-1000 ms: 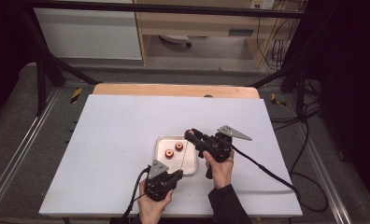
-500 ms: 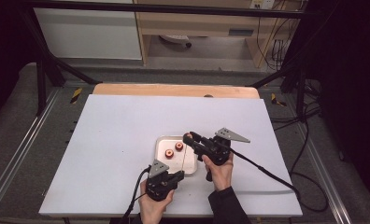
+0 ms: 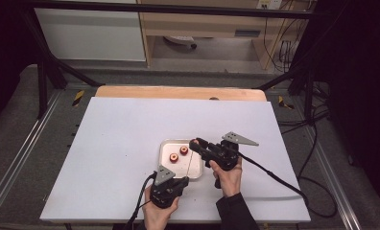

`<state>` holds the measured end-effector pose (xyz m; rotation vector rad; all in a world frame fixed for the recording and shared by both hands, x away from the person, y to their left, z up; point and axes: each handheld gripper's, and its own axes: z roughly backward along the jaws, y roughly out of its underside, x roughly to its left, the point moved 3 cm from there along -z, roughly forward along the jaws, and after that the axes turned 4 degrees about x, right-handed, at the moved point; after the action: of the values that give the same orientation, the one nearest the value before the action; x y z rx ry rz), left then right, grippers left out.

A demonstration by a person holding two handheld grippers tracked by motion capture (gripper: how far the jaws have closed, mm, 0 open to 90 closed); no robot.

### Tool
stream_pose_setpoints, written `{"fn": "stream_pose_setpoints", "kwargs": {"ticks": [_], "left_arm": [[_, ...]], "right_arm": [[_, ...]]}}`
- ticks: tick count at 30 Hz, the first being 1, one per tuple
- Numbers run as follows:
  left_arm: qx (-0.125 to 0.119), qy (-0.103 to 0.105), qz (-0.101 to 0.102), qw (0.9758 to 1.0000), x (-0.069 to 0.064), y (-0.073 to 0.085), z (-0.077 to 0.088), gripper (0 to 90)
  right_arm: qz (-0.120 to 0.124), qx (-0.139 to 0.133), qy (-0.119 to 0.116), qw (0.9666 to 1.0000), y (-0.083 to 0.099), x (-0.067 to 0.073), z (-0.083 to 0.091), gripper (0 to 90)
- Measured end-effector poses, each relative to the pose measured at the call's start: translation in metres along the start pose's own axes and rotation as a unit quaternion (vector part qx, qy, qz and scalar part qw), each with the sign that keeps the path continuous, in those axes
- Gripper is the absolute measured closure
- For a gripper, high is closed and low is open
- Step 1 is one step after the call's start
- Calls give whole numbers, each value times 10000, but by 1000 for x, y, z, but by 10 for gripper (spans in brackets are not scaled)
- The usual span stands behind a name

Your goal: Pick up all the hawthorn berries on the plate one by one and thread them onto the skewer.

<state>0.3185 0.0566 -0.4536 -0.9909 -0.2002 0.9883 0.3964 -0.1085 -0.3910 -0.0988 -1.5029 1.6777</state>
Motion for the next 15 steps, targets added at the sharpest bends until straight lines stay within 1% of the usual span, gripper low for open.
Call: {"fn": "stream_pose_setpoints", "kwargs": {"ticks": [2, 4, 6, 7, 8, 9, 12, 14, 15], "left_arm": [[-76, 9, 52, 10000, 0, 0, 0, 886], [-142, -1, 94, 9999, 0, -1, 2, 886], [-67, 91, 153, 9998, -1, -1, 1, 886], [-35, 122, 148, 9998, -2, -1, 1, 886], [-12, 199, 167, 9997, -4, -1, 0, 886], [-16, 221, 167, 9996, -5, -1, -1, 887], [-56, 188, 219, 9996, -4, -2, 0, 887], [-99, 34, 139, 9998, -6, -2, 1, 886], [-114, 55, 144, 9998, -7, -2, 1, 887]], "right_arm": [[-50, -34, 78, 10000, 0, 0, 1, 626], [-160, -120, 58, 9998, 0, -1, 2, 626], [-231, -145, 53, 9996, 0, -2, 3, 626], [-228, -135, 53, 9996, 1, -2, 4, 626], [-218, -116, 58, 9997, 1, -2, 4, 626], [-198, -103, 32, 9997, 2, -2, 4, 626], [-185, -134, 53, 9997, 2, -1, 6, 627], [-286, -164, -7, 9995, 0, -1, 7, 627], [-381, -160, -24, 9991, 0, 0, 7, 627]]}}
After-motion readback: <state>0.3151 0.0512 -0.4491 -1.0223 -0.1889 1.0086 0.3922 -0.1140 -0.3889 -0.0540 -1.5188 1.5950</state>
